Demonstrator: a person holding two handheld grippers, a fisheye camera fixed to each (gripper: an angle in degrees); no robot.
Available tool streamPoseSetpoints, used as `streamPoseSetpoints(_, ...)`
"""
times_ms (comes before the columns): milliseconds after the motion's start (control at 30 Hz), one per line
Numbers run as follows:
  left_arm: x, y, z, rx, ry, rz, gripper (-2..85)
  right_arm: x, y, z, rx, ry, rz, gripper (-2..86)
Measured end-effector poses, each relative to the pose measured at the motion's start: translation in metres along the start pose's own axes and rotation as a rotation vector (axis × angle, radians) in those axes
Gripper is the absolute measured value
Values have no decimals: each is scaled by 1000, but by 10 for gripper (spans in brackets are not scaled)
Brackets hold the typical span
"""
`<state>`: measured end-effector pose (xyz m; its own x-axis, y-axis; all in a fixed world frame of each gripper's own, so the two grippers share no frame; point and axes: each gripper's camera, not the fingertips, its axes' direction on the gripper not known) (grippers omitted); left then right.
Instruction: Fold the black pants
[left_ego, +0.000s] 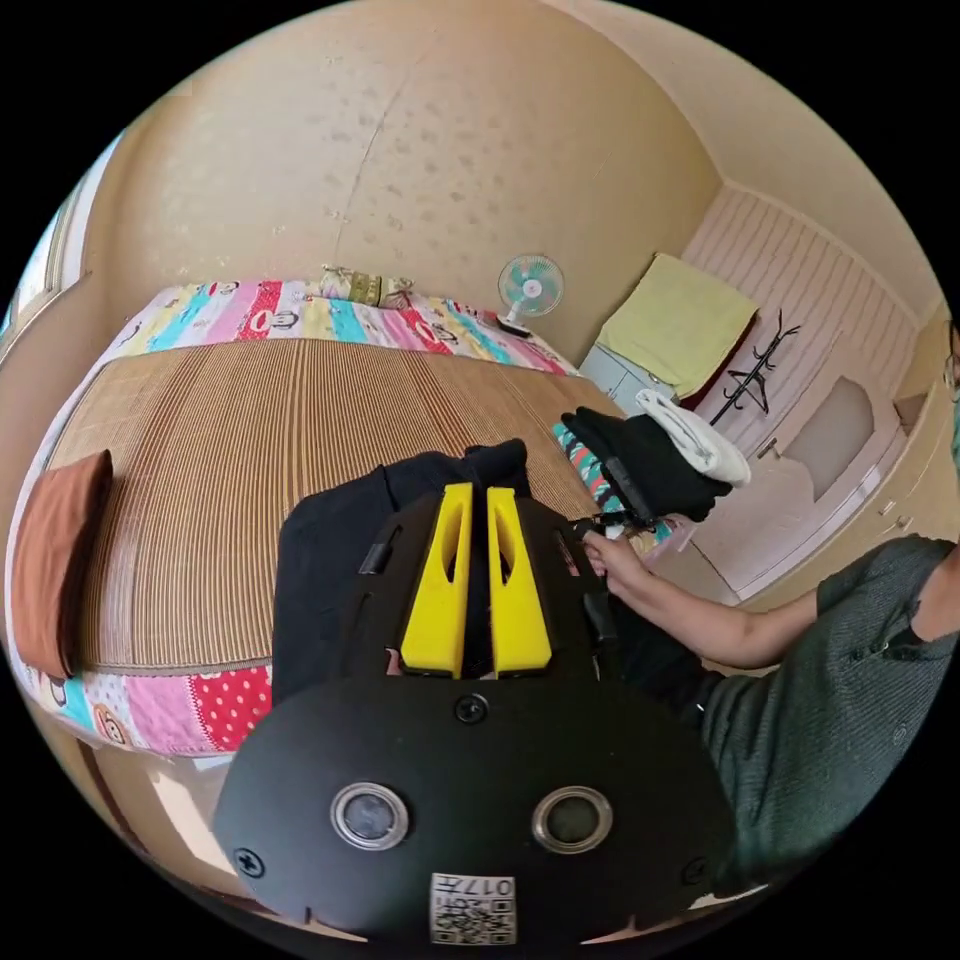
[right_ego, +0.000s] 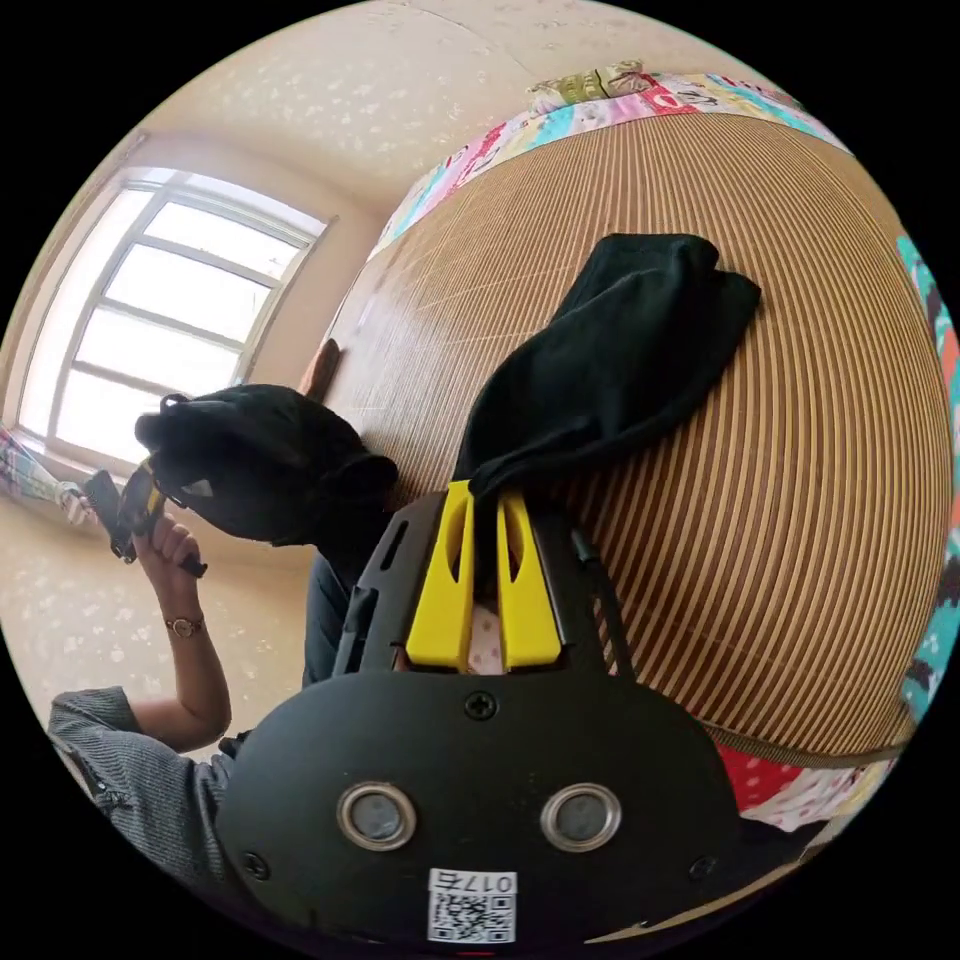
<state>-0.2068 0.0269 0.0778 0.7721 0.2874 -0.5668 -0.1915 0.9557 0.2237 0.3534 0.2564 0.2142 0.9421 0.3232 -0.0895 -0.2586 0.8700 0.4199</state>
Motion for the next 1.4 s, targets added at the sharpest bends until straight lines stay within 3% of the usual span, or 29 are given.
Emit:
streamPoseSetpoints(133,-51,-43,-143,325,47,110,17,-43,-5,-84,355,140,-118,27)
streamPoseSetpoints(200,-88,-45,-193,450,52,87,24,-49,16,-138,582,209,-107,26)
streamPoseSetpoints(267,-149,-36,-232,526,5,-6,39,-42,37,-164,680,247,-82,30)
streamPoseSetpoints(333,-207,-24,-240,458,-98,-180,57,-27,52,-175,668,284,-33,39)
streamPoseSetpoints(433,-295,45,-242,462,-222,-598,105,7,75,-165,472,283,29,69)
streamPoseSetpoints(567,-328,147,-219,562,-130,-803,124,35,132,-143,333,258,115,73)
streamPoseSetpoints(700,-304,140,-162,361,-91,-661,126,20,161,-141,360,252,67,50)
streamPoseSetpoints(867,-234,62,-11,-209,53,-201,154,3,121,-128,299,287,-17,66)
streamPoseSetpoints(1000,-175,71,99,-535,193,-8,158,-5,83,-114,269,289,-41,88)
streamPoseSetpoints(1033,-161,85,131,-657,182,21,151,-6,78,-112,265,290,-36,91)
streamPoseSetpoints(1067,-153,101,150,-730,60,35,139,-7,71,-111,261,289,-27,97)
streamPoseSetpoints(1133,-143,110,144,-680,-54,90,16,-9,64,-113,263,289,-23,104)
streamPoseSetpoints(1200,-141,115,131,-686,38,94,4,-14,61,-121,281,326,-25,115)
streamPoseSetpoints(1300,-139,127,71,-504,201,156,2,-4,60,-133,280,370,63,158)
streamPoseSetpoints(1400,-147,155,56,-645,261,114,15,21,58,-135,272,353,180,194)
